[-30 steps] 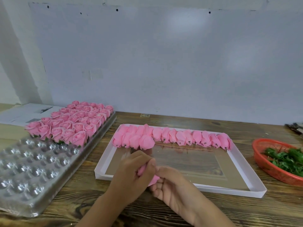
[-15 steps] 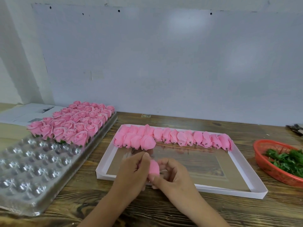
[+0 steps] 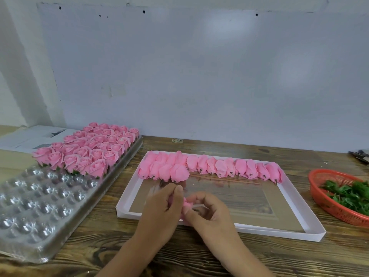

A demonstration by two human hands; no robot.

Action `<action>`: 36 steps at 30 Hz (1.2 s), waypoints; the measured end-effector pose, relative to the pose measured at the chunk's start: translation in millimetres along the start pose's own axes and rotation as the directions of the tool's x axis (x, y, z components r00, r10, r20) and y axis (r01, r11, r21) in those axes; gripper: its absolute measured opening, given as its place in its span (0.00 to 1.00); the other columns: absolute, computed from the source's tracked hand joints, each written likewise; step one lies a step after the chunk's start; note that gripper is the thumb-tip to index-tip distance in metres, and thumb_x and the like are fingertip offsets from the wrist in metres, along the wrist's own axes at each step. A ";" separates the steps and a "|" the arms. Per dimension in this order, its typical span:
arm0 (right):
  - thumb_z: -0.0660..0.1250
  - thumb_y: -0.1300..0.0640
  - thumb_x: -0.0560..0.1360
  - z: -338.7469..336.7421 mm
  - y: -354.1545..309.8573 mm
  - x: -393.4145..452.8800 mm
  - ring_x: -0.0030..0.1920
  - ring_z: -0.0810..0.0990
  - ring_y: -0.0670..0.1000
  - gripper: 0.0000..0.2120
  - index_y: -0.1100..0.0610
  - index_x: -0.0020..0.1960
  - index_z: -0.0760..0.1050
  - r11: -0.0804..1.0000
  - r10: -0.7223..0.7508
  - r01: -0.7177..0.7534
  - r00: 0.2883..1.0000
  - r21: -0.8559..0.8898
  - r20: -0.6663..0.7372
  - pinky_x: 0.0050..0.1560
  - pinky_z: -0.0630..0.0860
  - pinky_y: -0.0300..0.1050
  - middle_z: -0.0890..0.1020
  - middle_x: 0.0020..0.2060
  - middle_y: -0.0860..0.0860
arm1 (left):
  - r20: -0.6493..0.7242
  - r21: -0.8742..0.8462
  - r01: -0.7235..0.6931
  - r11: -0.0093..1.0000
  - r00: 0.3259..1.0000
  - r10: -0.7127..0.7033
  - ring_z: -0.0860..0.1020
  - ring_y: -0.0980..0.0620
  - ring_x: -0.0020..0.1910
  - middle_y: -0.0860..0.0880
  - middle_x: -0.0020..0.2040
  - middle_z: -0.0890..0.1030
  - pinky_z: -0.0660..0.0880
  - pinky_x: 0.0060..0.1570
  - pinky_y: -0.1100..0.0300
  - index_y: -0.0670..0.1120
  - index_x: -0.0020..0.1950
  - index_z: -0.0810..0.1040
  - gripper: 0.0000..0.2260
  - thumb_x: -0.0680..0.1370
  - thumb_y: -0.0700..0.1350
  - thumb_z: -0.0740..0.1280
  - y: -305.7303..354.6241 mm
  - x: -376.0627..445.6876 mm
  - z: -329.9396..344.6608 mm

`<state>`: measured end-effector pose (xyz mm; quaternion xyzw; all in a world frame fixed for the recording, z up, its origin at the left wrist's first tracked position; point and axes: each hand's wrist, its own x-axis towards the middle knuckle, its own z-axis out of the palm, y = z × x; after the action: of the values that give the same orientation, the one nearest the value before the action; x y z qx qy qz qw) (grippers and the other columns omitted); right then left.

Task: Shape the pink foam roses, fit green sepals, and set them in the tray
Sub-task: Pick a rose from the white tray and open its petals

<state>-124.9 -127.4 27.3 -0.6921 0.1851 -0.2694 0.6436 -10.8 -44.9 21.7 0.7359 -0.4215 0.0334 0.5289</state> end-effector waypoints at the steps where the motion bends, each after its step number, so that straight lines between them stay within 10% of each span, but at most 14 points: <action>1: 0.73 0.48 0.67 0.8 0.2 -0.2 0.42 0.84 0.60 0.08 0.46 0.46 0.81 1.000 -0.016 0.016 1.000 -0.015 -0.009 0.51 0.80 0.59 0.85 0.40 0.61 | -0.001 -0.008 0.001 1.000 1.000 -0.001 0.72 0.58 0.33 0.56 0.31 0.74 0.67 0.33 0.69 0.53 0.32 0.68 0.17 0.82 0.51 0.58 1.0 -0.5 0.4; 12: 0.73 0.61 0.75 -2.0 -0.8 0.1 0.42 0.86 0.55 0.04 0.58 0.48 0.79 0.991 0.029 -0.035 0.998 0.127 0.047 0.43 0.80 0.41 0.86 0.40 0.58 | -0.009 -0.016 -0.057 0.998 0.998 0.056 0.74 0.59 0.31 0.55 0.33 0.76 0.67 0.31 0.71 0.56 0.32 0.68 0.16 0.81 0.54 0.55 3.7 -3.4 1.9; 26: 0.74 0.64 0.72 1.9 6.9 0.3 0.48 0.85 0.53 0.12 0.47 0.42 0.79 0.993 -0.106 0.100 0.989 -0.060 -0.101 0.53 0.81 0.45 0.85 0.43 0.57 | 0.224 -0.234 0.186 0.954 0.965 -0.133 0.72 0.57 0.19 0.51 0.23 0.75 0.68 0.21 0.66 0.58 0.41 0.75 0.16 0.75 0.68 0.57 5.6 -0.4 -3.1; 36: 0.76 0.61 0.67 1.4 13.2 4.0 0.45 0.84 0.52 0.12 0.45 0.42 0.81 0.991 -0.086 0.075 0.991 -0.108 -0.107 0.47 0.79 0.38 0.83 0.43 0.57 | 0.063 -0.166 0.168 0.972 0.985 -0.159 0.70 0.59 0.23 0.53 0.25 0.73 0.66 0.24 0.65 0.51 0.35 0.73 0.16 0.83 0.44 0.58 -0.3 0.5 5.0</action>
<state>-119.8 -130.0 14.8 -0.7155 0.2063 -0.3233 0.5840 -12.3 -49.1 19.5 0.7208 -0.3737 -0.0646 0.5802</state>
